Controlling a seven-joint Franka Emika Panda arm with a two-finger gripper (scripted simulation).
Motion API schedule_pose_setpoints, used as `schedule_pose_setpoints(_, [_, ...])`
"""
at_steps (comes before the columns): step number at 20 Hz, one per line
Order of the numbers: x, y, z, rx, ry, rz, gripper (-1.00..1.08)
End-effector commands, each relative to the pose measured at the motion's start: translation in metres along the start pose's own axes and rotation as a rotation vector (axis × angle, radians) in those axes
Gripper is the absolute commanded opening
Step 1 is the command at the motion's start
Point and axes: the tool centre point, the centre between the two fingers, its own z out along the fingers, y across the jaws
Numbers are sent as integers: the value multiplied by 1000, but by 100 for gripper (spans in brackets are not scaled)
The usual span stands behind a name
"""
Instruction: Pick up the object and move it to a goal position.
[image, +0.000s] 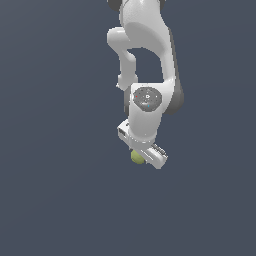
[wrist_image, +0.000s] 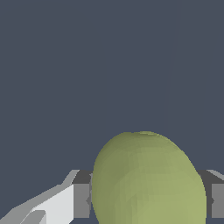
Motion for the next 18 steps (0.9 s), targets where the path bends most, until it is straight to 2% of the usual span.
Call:
schedule_pose_setpoints(1, [12,-6,-8,0,0,0,-100])
schedule_pose_setpoints(9, [41,-22,-26,-1,-1,0,-100])
schedule_pose_setpoints(18, [56,-30,-34,-1,-1,0,-100])
